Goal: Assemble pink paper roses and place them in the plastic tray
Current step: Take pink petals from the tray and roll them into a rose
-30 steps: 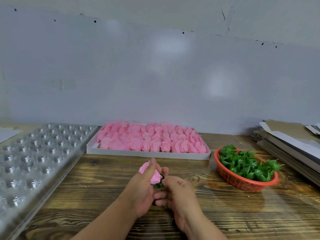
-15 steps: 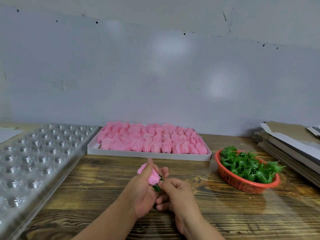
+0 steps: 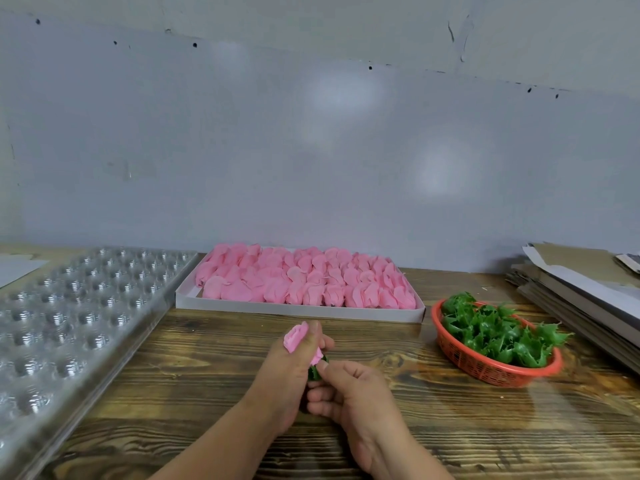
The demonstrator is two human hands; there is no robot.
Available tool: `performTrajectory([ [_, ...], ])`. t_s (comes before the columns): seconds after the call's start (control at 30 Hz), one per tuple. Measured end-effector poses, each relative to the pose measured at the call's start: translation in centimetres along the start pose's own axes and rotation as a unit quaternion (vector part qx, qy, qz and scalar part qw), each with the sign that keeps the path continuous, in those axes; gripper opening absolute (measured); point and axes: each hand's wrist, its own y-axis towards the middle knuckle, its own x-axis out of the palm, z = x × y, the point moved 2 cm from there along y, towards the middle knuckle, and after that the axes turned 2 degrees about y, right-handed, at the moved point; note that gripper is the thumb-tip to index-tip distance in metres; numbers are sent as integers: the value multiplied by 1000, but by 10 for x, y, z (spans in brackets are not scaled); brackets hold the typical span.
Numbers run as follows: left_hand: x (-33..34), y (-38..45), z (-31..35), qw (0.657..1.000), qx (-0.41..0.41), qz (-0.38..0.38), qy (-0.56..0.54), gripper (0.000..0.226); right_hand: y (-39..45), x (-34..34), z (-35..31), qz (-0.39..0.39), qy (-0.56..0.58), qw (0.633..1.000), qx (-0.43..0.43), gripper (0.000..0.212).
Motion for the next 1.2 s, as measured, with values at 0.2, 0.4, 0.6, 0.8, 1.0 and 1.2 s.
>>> performTrajectory([
  [0.2, 0, 1, -3, 999, 25, -21, -2, 31, 0, -3, -2, -5, 27, 999, -19, 36],
  [0.4, 6, -2, -4, 999, 34, -26, -19, 35, 3, -4, -2, -25, 93, 995, -10, 30],
  [0.6, 4, -4, 2, 997, 67, -3, 48, 32, 3, 1, 1, -74, 68, 995, -18, 30],
  [0.8, 7, -6, 3, 991, 85, -41, 92, 10, 3, 0, -2, -58, 85, 994, -25, 35],
  [1.0, 4, -5, 6, 950, 203, -30, 234, 16, 3, -1, -2, -56, 83, 995, -23, 30],
  [1.2, 6, -5, 3, 987, 109, -23, 113, 12, 1, 2, -3, -61, 66, 995, -52, 28],
])
